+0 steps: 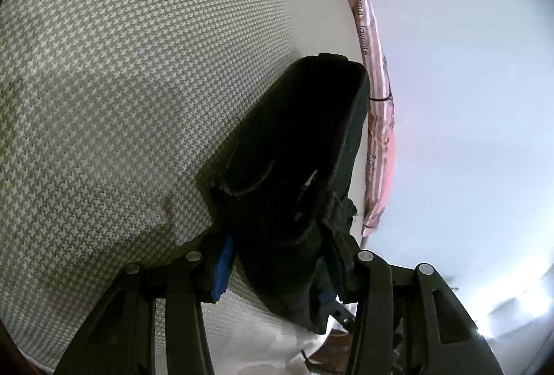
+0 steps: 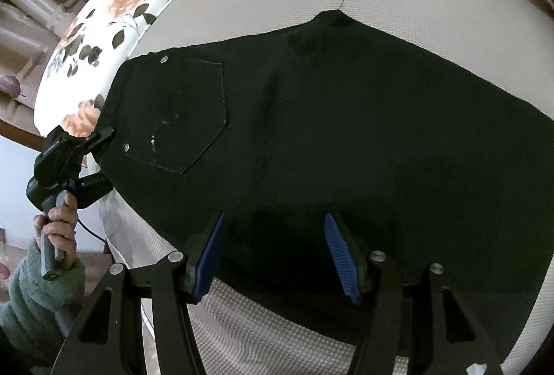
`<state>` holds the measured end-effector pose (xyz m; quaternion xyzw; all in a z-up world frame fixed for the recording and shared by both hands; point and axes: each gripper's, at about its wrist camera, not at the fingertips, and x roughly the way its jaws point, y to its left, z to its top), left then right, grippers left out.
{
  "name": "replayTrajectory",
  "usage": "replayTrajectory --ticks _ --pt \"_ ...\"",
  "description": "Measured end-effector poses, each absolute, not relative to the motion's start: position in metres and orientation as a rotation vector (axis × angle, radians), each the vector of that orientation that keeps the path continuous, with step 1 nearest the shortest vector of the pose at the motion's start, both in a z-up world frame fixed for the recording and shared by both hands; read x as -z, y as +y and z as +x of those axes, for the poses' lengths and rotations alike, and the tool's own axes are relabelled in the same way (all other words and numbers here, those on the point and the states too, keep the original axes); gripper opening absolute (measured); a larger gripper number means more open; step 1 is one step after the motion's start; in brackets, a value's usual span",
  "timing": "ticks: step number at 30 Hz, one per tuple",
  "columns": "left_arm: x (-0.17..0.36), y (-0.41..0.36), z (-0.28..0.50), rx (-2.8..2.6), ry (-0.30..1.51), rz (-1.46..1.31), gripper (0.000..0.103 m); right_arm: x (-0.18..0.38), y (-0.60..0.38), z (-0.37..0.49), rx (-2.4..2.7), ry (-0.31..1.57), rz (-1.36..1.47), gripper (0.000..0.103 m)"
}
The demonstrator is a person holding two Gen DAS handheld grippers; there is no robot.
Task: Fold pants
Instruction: 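Grasp the waistband end with the left tool and lift it over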
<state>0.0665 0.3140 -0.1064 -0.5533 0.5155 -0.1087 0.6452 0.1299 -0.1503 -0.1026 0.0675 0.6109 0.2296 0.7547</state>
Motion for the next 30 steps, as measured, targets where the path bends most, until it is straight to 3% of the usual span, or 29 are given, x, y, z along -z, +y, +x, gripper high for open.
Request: replayTrajectory --ticks 12,15,24,30 --pt "0.104 0.309 0.076 0.240 1.176 -1.235 0.046 0.103 -0.159 0.130 -0.486 1.324 0.184 0.056" --pt "0.098 0.302 0.078 0.171 1.170 -1.149 0.034 0.101 -0.165 0.128 -0.473 1.317 0.202 0.056" --pt "0.029 0.255 0.089 0.088 1.144 -0.795 0.027 0.077 -0.212 0.133 -0.391 1.241 0.275 0.056" --pt "-0.040 0.179 0.114 0.237 1.057 -0.640 0.026 0.058 -0.270 0.138 -0.306 1.177 0.382 0.057"
